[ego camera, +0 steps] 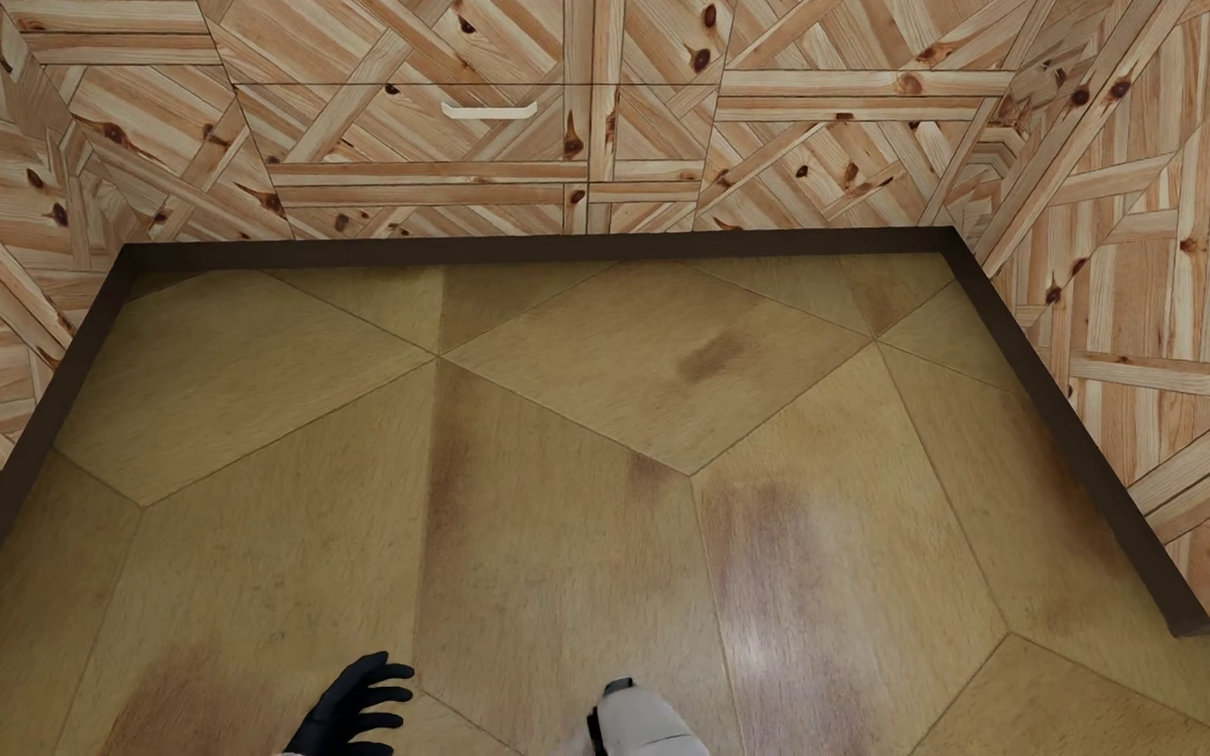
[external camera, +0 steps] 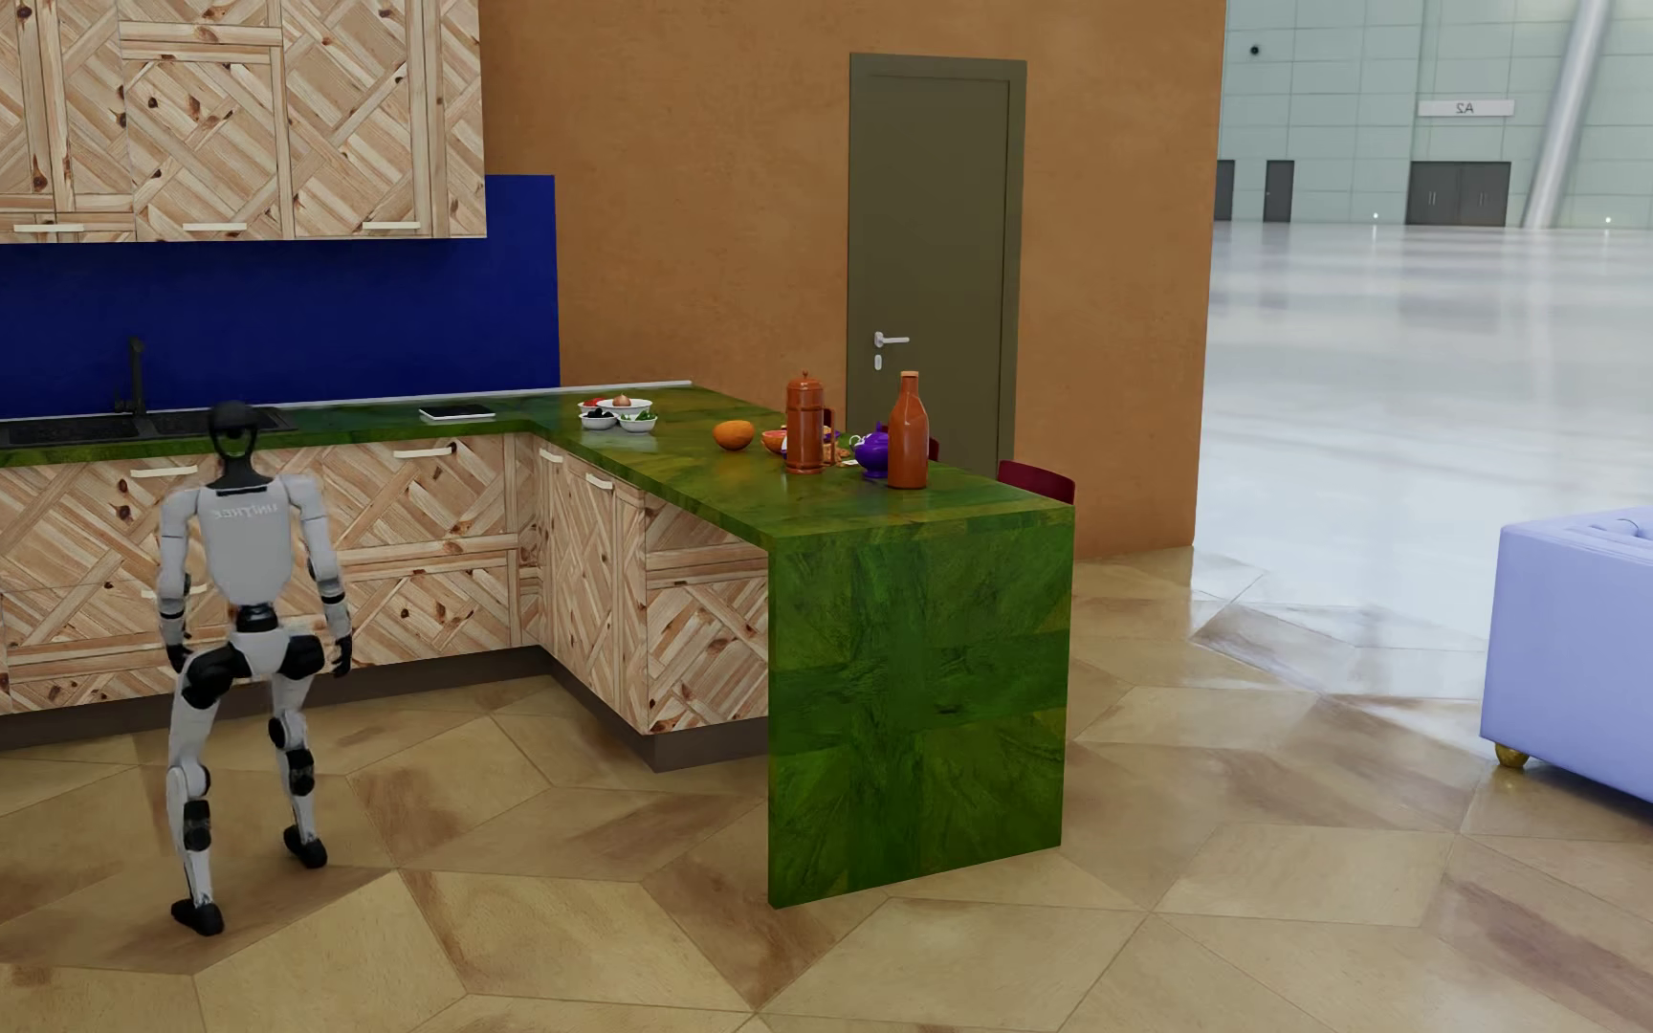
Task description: Turn around
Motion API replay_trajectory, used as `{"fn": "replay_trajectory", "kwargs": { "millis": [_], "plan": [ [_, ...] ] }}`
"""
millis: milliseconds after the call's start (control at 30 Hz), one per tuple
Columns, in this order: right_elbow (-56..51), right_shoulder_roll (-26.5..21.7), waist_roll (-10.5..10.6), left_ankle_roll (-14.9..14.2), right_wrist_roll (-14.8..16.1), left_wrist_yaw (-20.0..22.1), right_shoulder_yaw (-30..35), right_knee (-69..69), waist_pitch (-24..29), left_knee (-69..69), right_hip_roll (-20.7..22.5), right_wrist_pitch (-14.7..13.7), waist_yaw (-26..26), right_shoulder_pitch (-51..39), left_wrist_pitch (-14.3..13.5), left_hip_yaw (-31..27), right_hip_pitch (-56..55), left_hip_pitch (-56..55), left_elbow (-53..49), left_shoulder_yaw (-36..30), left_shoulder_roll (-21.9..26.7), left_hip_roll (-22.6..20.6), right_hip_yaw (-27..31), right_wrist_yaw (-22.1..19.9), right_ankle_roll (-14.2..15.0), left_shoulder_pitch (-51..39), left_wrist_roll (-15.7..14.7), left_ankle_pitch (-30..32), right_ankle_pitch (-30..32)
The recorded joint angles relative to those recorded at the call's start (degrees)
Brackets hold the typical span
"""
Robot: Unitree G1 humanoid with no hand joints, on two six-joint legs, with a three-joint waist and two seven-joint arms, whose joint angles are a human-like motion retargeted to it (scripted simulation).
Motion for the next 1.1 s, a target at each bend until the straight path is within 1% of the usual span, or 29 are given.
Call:
{"fn": "replay_trajectory", "kwargs": {
  "millis": [33, 67, 100, 133, 167, 200, 233, 267, 300, 333, 367, 400, 467, 533, 567, 600, 633, 667, 733, 767, 800, 833, 867, 900, 933, 967, 1033, 1067, 1100],
  "plan": [
    [1.3, -1.0, -0.6, 2.3, -0.5, 1.3, 1.5, -1.6, 0.4, 9.3, 0.2, -0.8, 2.5, -2.0, 1.4, -0.4, -0.2, -4.3, -2.3, -0.9, -0.7, -0.3, 1.5, 1.0, 5.9, -0.1, 0.5, 3.3, 7.8],
    [0.0, -0.4, 0.7, 4.6, 0.1, 2.5, 0.4, -4.9, -0.3, 15.0, 1.5, -2.6, 3.8, 0.1, 1.6, -3.7, -0.2, -9.3, -2.0, -2.1, -1.9, -2.2, 2.5, 1.6, 5.8, 0.6, 1.5, 7.6, 13.5],
    [-0.1, -1.0, 2.9, 6.8, 1.9, 2.5, -0.2, -6.3, -0.7, 7.7, 3.3, -5.6, 4.5, 1.6, 1.8, -5.6, -0.3, -10.0, -0.3, -0.3, -2.2, -5.1, 3.0, 0.4, 5.7, 1.3, 2.5, 3.3, 10.9],
    [-0.3, 0.6, 3.6, 6.4, 3.4, 1.9, -2.5, -4.7, -0.8, 2.3, 4.2, -8.3, 3.2, 2.7, 1.6, -5.6, -0.9, -8.7, 1.6, 0.9, 0.1, -5.8, 2.9, -1.1, 5.8, 2.7, 2.9, 2.0, 3.5],
    [-0.2, -0.1, 1.8, 0.6, 4.1, 1.1, -1.0, 3.4, -1.3, 0.5, 2.3, -9.9, 0.3, 2.1, 2.2, -3.0, -2.5, -6.8, 4.1, 1.6, 3.1, -5.4, 0.9, -2.6, 2.8, 3.4, 2.6, 2.7, -6.4],
    [-0.2, -0.7, 0.8, -0.6, 3.0, 1.1, -0.9, 12.5, -1.8, 1.1, 0.4, -9.9, 0.9, 1.0, 3.6, -0.8, -2.0, -5.9, 3.5, 2.4, 2.3, -4.6, -1.8, -3.3, 2.2, 1.4, 1.8, 2.2, -11.5],
    [-0.8, -1.4, 0.1, 1.7, 1.2, 1.6, -1.1, 17.5, -2.9, 1.9, -1.4, -8.9, 2.7, 0.6, 3.5, 0.8, 0.5, -5.6, 1.7, 1.2, 0.8, -4.4, -2.6, -3.4, 3.2, -0.3, 0.8, 1.5, -14.7],
    [0.1, -2.8, -0.7, 5.0, -0.9, 2.5, 0.9, 12.9, -4.1, 4.8, -3.4, -7.8, 5.0, -0.3, 2.0, 2.2, 4.5, -6.3, -0.8, -1.8, 0.3, -4.3, -2.4, -2.8, 10.5, -1.5, -0.4, -0.4, -11.9],
    [0.7, -3.0, 0.6, 5.0, -1.9, 3.8, -0.2, 10.9, -4.8, 6.9, -1.6, -6.4, 5.1, -1.4, -1.2, 1.3, 4.4, -7.4, -1.0, -2.6, -1.0, -3.6, -2.1, -1.3, 3.0, -0.8, -1.4, -0.5, -5.9],
    [-0.9, -1.3, 1.5, 2.5, -1.9, 4.8, -1.8, 9.7, -5.3, 5.1, 0.0, -5.1, 3.8, -1.4, -3.9, -0.2, 4.1, -6.4, -1.3, -2.9, -1.1, -3.9, -0.6, 0.2, 3.0, 1.3, -2.4, -0.1, -4.8],
    [-0.2, -0.5, 3.3, -1.9, -1.0, 5.4, -0.8, 7.1, -4.8, 2.4, 1.8, -4.4, 1.5, -1.1, -4.5, -0.9, 4.9, -4.9, -0.6, -1.4, -1.3, -2.7, -0.3, 1.4, 2.6, 1.6, -3.2, -0.4, -3.0],
    [-1.0, -0.1, 3.9, -2.6, 0.1, 5.7, -1.3, 5.3, -3.8, 0.6, 2.9, -3.8, 0.0, 0.5, -3.8, -1.4, 5.3, -3.5, -0.9, 0.1, -1.8, -3.0, 1.1, 2.1, 2.6, 1.0, -3.7, 0.3, -1.5],
    [2.7, -1.8, 5.9, 1.8, 2.8, 6.4, -1.2, 1.6, -2.0, 3.2, 5.1, -5.1, -0.9, 1.9, -2.9, -2.8, 5.4, -5.1, -0.2, -1.1, -3.2, -3.6, 3.7, 0.5, 2.8, -0.7, -3.7, 4.1, 1.8],
    [2.2, -1.4, 7.2, 7.5, 5.1, 5.5, -2.3, -2.5, -0.3, -1.6, 7.3, -4.4, -0.1, 3.7, -1.3, -4.7, 5.5, -3.9, -0.6, -0.8, -2.2, -4.8, 5.7, -1.2, 2.8, -0.4, -1.3, 1.6, 4.8],
    [2.2, -0.5, 6.4, 6.1, 5.9, 4.6, -2.4, -2.4, -0.5, -4.6, 6.9, -2.9, -1.2, 2.8, -1.5, -4.0, 4.4, -2.9, 1.4, -0.5, -0.5, -4.7, 5.1, -2.4, 1.3, 1.7, -0.3, 2.4, 1.6],
    [1.0, 0.0, 3.7, -0.4, 5.5, 3.7, -2.2, 3.5, -0.3, -5.9, 3.7, -0.6, -0.9, 2.0, -0.7, -1.8, 3.5, -1.2, 3.9, -0.2, 0.7, -4.6, 1.1, -2.3, -1.7, 1.1, 0.5, 2.7, -5.5],
    [0.5, -0.7, 1.5, -4.7, 3.7, 3.5, -0.9, 7.1, -0.4, -2.5, 0.6, 1.5, 1.4, 1.3, 0.6, -0.8, 4.2, -1.9, 3.5, 0.5, 0.0, -4.4, -1.8, -1.6, -1.6, -0.2, 1.2, 1.1, -9.0],
    [4.1, -3.0, 1.2, -6.4, 1.4, 3.9, 0.4, 6.8, -0.5, 5.2, 0.9, 2.2, 5.0, -0.1, 1.2, -1.9, 3.5, -5.7, 0.4, -0.1, -2.5, -3.5, -2.0, -0.3, 1.2, -0.8, 1.5, 1.8, -2.0],
    [1.8, -2.3, 2.8, -4.1, -1.5, 4.2, -0.6, 3.0, -0.5, 8.2, 4.2, 1.4, 7.5, -2.3, -1.3, -5.7, 3.5, -10.5, 2.1, 0.5, -4.0, -6.1, -0.1, 0.6, 1.4, 1.6, 1.3, 5.0, 1.2],
    [1.5, -0.6, 4.0, -2.4, -1.5, 3.6, -0.8, 0.1, -0.6, 3.3, 5.9, -0.8, 7.4, -2.5, -1.4, -4.7, 4.0, -11.3, 1.5, 1.4, -3.1, -7.5, 0.8, 0.5, 1.6, 3.3, 1.4, 1.7, 3.3],
    [-0.1, 0.5, 4.1, 2.5, -1.4, 3.2, -1.0, -1.5, -0.7, 0.1, 6.8, -3.2, 5.4, -2.1, -1.5, -4.4, 4.9, -9.7, 2.3, 1.1, -1.3, -7.8, 1.6, -1.1, 1.2, 5.1, 1.2, 4.4, 3.6],
    [-0.3, 0.7, 2.5, 6.7, -0.5, 3.1, 0.5, 1.7, -0.9, -1.8, 5.4, -5.4, 3.3, -2.6, -0.9, -2.2, 4.8, -8.1, 4.2, 0.3, 0.9, -7.8, 0.8, -1.4, -2.2, 4.9, 0.8, 5.2, -0.5],
    [-1.4, 0.4, 1.2, 4.1, 0.5, 3.2, 0.9, 8.7, -0.8, -2.7, 2.7, -6.9, 2.8, -2.0, 0.8, -0.5, 5.1, -6.5, 4.1, 0.7, 0.8, -7.3, -2.1, -0.4, -3.3, 3.1, 0.4, 5.3, -7.6],
    [-0.1, -0.9, 0.3, 4.2, 0.6, 3.8, 0.5, 9.1, -1.6, -1.0, 0.0, -7.8, 3.6, -1.8, 1.4, 1.0, 6.8, -6.8, 2.7, 0.6, 0.5, -6.7, -2.3, 1.0, -1.2, 1.7, 0.0, 4.1, -11.4],
    [1.9, -2.4, 0.4, 5.7, 0.5, 5.0, 0.5, 6.0, -2.4, 1.6, -1.4, -8.3, 4.8, -1.6, 1.2, 1.9, 7.8, -7.8, 2.7, -0.2, -1.0, -5.8, -1.8, 2.0, 7.4, -0.3, -0.3, 2.6, -7.2],
    [1.7, -2.2, 1.6, 4.5, 0.9, 6.3, -1.1, 4.8, -3.0, 3.1, 0.2, -7.7, 4.8, -1.3, 0.2, 1.4, 7.5, -8.7, 1.6, -1.5, -2.5, -4.5, -1.8, 2.5, 4.2, -0.6, -0.4, 1.5, -4.3],
    [-0.9, -0.3, 1.3, 4.4, 1.9, 7.4, 0.0, 1.4, -3.4, -0.7, 1.5, -4.1, -0.3, -2.7, -2.8, 3.6, 8.6, -6.0, 0.2, -0.8, -2.5, -3.7, 0.3, 2.7, 4.2, 2.8, -0.8, 3.0, -2.0],
    [-0.9, 0.4, 0.9, 3.9, 2.4, 7.2, -0.1, 0.7, -3.0, -1.0, 1.7, -2.8, -0.5, -2.5, -3.4, 3.2, 8.4, -5.4, -0.7, -0.6, -1.4, -3.8, 1.1, 2.5, 4.2, 2.5, -1.5, 3.5, -1.0],
    [0.4, -1.0, 1.6, 3.2, 2.9, 6.5, 0.2, 0.1, -2.3, -0.1, 2.5, -2.4, 0.1, -0.8, -3.1, 0.6, 8.5, -5.6, -1.2, -0.9, -2.2, -4.2, 1.7, 2.2, 4.2, 1.1, -2.3, 3.6, -0.3]
  ]
}}
